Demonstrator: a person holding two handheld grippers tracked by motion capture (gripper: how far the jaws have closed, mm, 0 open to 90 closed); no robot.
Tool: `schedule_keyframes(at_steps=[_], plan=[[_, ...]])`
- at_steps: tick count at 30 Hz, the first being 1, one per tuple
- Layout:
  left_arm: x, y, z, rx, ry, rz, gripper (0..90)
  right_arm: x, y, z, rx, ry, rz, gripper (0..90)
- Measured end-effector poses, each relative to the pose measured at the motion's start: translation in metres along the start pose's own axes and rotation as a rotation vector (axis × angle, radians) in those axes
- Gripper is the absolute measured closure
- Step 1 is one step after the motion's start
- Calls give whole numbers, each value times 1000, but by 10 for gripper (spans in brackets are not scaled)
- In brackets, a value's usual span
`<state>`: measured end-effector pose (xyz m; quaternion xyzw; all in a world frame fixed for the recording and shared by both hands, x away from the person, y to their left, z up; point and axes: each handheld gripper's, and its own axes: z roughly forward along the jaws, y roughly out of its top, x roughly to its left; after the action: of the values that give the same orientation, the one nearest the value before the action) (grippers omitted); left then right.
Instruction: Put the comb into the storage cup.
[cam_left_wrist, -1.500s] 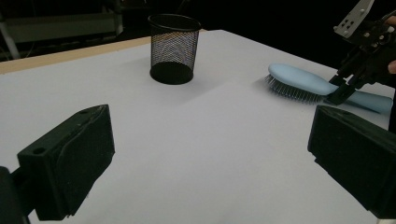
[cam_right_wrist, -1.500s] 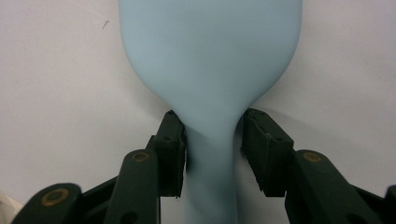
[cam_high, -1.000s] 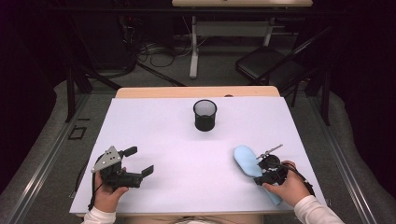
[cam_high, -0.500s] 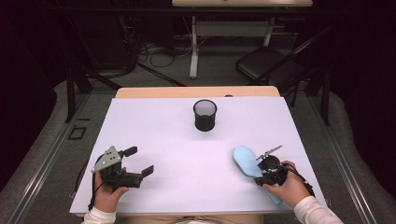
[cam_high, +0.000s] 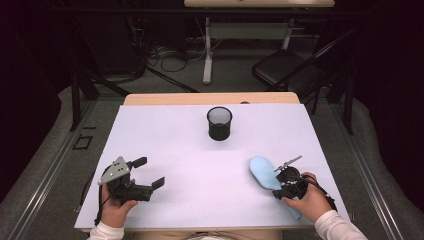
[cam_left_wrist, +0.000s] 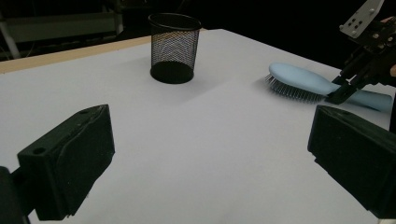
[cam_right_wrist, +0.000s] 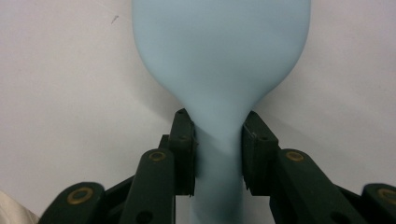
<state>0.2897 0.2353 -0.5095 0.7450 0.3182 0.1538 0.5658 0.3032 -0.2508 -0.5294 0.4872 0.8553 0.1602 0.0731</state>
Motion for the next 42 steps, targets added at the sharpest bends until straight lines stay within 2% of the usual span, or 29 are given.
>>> schedule_keyframes(at_steps=[7,8,12,14,16,21,23,31,32,33,34,35,36,37,41,42], plan=[[0,0,0,-1,1,0,5,0,0,-1,10,-3,-7,693],[0,0,0,-1,0,0,5,0,0,0,-4,1,-5,693],[0,0,0,-1,1,0,5,0,0,-1,15,-4,-8,694],[0,0,0,-1,1,0,5,0,0,-1,11,-5,-13,694],[0,0,0,-1,1,0,5,1,-1,0,-21,3,-7,695],[0,0,0,0,1,0,5,2,1,-3,22,-14,-17,694],[0,0,0,-1,1,0,5,3,0,-2,-10,-5,-9,695],[0,0,0,0,2,0,5,3,1,-4,1,-8,-20,695],[0,0,0,1,1,1,5,4,0,-2,-35,0,-15,695],[0,0,0,0,1,0,5,4,1,-3,-13,-3,-17,695],[0,0,0,0,1,-1,5,4,1,-3,-27,-2,-21,695],[0,0,0,0,2,0,5,5,3,-4,-9,-4,-25,695],[0,0,0,0,2,0,5,6,2,-3,-35,2,-19,695],[0,0,0,1,2,0,5,6,4,-4,-26,0,-25,695],[1,0,0,1,1,0,5,7,7,-6,-49,0,-25,695],[1,0,0,1,1,0,5,7,8,-8,-25,-6,-39,695]])
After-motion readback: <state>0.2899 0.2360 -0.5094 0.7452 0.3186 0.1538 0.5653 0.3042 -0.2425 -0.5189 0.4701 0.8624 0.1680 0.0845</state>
